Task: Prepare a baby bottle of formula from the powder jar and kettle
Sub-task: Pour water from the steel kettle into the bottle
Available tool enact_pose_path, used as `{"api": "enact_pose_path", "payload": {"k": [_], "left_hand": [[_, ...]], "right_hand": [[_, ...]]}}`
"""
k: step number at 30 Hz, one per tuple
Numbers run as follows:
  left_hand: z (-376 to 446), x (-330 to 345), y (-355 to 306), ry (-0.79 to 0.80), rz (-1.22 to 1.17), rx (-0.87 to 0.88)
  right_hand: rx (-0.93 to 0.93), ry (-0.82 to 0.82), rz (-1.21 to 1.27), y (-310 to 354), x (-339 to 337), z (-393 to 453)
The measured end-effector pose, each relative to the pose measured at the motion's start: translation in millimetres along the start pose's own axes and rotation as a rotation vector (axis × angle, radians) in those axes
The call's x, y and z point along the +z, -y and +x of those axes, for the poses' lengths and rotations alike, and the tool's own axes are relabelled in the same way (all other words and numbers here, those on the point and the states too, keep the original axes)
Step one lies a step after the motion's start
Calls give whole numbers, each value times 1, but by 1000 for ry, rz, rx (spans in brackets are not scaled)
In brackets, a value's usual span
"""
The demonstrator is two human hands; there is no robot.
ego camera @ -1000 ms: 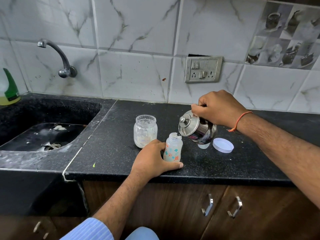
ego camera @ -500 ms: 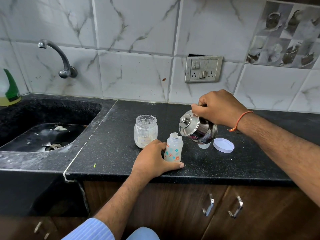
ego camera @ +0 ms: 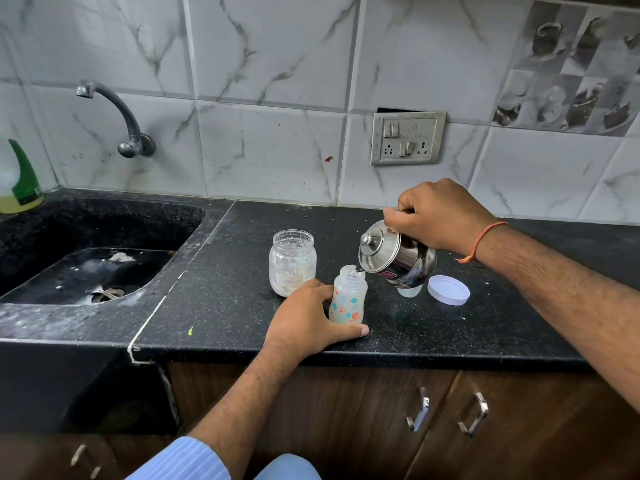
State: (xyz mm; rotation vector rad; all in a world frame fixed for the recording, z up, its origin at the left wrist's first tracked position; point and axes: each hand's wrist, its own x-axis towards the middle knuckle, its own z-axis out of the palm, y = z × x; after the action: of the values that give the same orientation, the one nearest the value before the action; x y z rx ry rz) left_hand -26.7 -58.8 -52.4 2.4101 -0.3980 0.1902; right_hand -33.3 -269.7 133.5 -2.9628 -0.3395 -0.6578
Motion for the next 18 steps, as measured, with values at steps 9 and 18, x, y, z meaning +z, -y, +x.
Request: {"api": "enact_pose_path", "payload": {"k": [9,18], "left_hand": [[0,-1,0,3,3,-1],[0,-1,-2,6,7,4]], "right_hand": [[-3,0,3,0,0,-1],[-8,-3,13,-1,1,0]]}}
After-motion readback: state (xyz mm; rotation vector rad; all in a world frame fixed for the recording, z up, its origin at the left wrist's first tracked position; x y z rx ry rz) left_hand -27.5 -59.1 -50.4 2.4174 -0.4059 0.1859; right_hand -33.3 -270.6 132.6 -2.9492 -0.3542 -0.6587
